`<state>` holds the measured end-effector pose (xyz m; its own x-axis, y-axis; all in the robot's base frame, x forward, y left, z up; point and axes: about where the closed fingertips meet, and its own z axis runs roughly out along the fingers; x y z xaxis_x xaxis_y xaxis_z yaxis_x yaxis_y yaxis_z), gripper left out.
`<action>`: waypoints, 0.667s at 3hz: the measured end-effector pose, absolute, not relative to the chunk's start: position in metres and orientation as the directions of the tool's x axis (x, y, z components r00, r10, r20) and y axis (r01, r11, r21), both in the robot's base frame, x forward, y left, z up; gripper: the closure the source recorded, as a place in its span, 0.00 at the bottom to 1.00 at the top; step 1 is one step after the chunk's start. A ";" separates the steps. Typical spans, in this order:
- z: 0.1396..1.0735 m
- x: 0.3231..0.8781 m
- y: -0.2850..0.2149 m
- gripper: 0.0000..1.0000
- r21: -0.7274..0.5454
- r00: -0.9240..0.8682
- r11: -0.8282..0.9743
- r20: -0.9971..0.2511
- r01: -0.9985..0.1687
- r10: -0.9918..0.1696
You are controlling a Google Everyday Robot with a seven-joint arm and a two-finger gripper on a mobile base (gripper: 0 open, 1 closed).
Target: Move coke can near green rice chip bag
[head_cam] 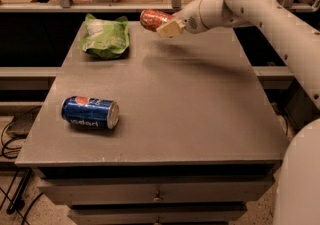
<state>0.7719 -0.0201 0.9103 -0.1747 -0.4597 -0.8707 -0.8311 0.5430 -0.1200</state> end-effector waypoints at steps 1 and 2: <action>0.900 0.755 0.007 0.82 -0.111 -0.158 0.468 -0.853 -0.877 -0.497; 0.876 0.742 0.021 0.58 -0.069 -0.186 0.427 -0.829 -0.902 -0.528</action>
Offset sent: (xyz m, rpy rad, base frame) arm -0.0449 0.0518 -0.0591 -0.0811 0.1582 0.1681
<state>0.7420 0.0215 0.8758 -0.1862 -0.5276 -0.8289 -0.9018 0.4266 -0.0690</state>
